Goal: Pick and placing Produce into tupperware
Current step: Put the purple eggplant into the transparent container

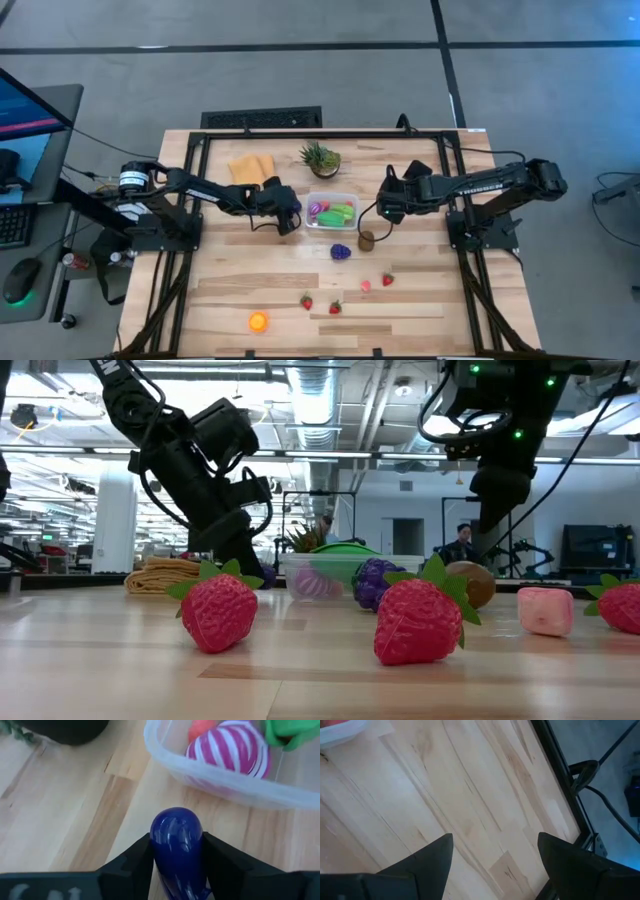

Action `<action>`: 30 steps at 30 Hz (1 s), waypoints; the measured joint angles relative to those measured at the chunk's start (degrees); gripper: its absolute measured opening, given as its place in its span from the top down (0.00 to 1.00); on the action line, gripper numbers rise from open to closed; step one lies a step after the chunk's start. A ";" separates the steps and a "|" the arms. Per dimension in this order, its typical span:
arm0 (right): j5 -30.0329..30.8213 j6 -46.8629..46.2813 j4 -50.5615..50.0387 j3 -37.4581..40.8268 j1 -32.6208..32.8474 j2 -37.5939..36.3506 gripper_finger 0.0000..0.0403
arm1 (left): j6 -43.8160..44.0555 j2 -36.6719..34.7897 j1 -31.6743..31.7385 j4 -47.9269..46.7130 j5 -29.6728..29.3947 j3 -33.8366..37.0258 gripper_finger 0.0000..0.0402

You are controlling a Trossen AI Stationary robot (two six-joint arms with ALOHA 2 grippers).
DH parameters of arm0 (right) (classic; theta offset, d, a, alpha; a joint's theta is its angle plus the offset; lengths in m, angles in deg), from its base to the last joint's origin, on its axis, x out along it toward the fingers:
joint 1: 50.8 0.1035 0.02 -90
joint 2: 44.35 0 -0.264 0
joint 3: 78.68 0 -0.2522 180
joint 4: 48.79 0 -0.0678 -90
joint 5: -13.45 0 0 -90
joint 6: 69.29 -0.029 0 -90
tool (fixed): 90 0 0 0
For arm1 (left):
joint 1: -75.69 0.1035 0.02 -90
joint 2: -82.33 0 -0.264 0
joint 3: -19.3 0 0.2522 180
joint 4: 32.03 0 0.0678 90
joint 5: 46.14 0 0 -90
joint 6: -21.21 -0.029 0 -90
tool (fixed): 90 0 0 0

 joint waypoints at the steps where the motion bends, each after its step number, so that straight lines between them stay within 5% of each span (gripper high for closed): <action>1: 0.00 0.00 0.00 0.00 0.00 0.00 0.29 | -0.02 0.00 0.00 -0.17 0.01 -0.12 0.64; 20: -0.04 0.00 0.22 0.02 0.00 0.00 0.29 | -4.46 0.00 0.00 -31.76 -6.55 -18.56 0.64; 30: -0.06 0.00 0.25 0.02 0.00 0.00 0.29 | -6.08 -0.33 -0.93 -35.19 -7.16 -23.59 0.64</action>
